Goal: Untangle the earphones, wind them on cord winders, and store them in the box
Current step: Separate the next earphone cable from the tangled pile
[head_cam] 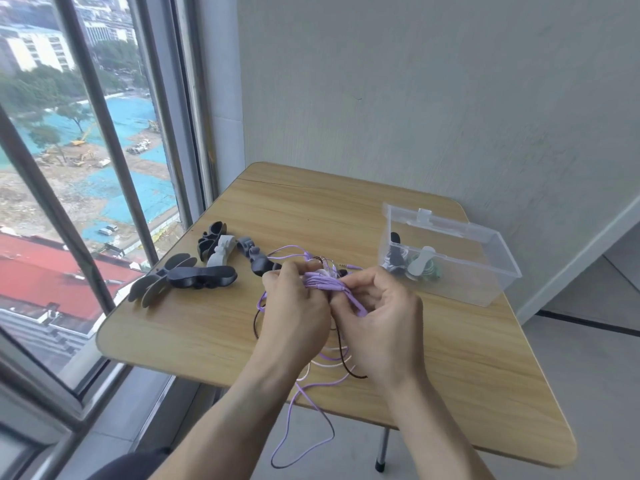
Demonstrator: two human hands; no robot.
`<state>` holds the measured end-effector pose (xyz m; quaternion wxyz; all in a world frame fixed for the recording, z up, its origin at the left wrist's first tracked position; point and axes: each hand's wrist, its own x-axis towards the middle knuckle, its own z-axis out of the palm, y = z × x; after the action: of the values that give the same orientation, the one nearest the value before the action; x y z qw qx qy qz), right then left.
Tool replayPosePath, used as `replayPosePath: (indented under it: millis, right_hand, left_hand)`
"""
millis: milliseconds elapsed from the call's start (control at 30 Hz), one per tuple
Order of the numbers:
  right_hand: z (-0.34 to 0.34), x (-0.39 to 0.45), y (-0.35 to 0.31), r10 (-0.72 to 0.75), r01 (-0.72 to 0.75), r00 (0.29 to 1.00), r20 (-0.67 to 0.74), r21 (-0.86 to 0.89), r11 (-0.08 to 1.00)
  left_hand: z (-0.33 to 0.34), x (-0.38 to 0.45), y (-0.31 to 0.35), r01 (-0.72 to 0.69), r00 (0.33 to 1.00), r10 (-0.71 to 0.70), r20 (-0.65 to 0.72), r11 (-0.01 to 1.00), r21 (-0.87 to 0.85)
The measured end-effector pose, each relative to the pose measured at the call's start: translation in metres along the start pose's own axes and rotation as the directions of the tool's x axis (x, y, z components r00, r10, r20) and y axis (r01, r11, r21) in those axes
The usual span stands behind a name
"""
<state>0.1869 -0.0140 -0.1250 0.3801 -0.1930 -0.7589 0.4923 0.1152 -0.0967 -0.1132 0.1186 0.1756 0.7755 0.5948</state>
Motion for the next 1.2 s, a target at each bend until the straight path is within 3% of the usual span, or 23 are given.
replayPosePath:
  millis: [200, 300, 433, 500, 600, 767, 900, 1000, 1100, 1200]
  right_hand:
    - [-0.023, 0.013, -0.008, 0.187, -0.24, 0.958, 0.218, 0.249, 0.938]
    - [-0.031, 0.017, -0.007, 0.232, -0.307, 0.928, 0.291, 0.25, 0.918]
    - [-0.034, 0.019, -0.006, 0.241, -0.306, 0.926, 0.289, 0.208, 0.929]
    - [-0.033, 0.019, -0.004, 0.209, -0.238, 0.948, 0.24, 0.099, 0.966]
    - [-0.027, 0.017, 0.0, 0.166, -0.167, 0.969, 0.185, -0.006, 0.986]
    - [-0.014, 0.01, -0.004, 0.075, -0.075, 0.98, 0.183, -0.006, 0.997]
    - [-0.007, 0.005, -0.002, 0.018, -0.02, 0.998, -0.059, -0.031, 0.999]
    - [0.0, 0.003, -0.007, 0.201, -0.153, 0.963, -0.181, 0.247, 0.957]
    - [0.008, 0.003, -0.008, 0.355, -0.244, 0.92, -0.167, 0.464, 0.851]
    - [0.017, 0.0, -0.002, 0.28, -0.203, 0.945, -0.167, 0.37, 0.907]
  left_hand:
    - [-0.016, 0.006, -0.003, -0.003, 0.979, -0.015, 0.204, 0.996, 0.088]
    - [-0.028, 0.006, 0.004, -0.058, 0.943, 0.034, 0.331, 0.996, 0.063]
    - [-0.033, 0.003, 0.012, -0.047, 0.901, 0.065, 0.428, 0.998, -0.052]
    - [-0.028, 0.002, 0.012, -0.006, 0.912, 0.063, 0.404, 0.99, -0.142]
    - [-0.019, 0.002, 0.008, 0.021, 0.966, 0.028, 0.256, 0.983, -0.185]
    - [-0.016, 0.003, 0.006, 0.019, 0.997, 0.001, 0.073, 0.961, -0.275]
    - [-0.01, -0.004, 0.013, -0.07, 0.998, 0.068, -0.019, 0.968, -0.241]
    - [0.003, -0.012, 0.009, -0.078, 0.993, 0.046, -0.105, 0.943, -0.322]
    - [0.017, -0.021, 0.008, 0.056, 0.984, -0.143, -0.107, 0.817, -0.575]
    - [0.021, -0.02, 0.011, 0.157, 0.949, -0.308, -0.073, 0.657, -0.737]
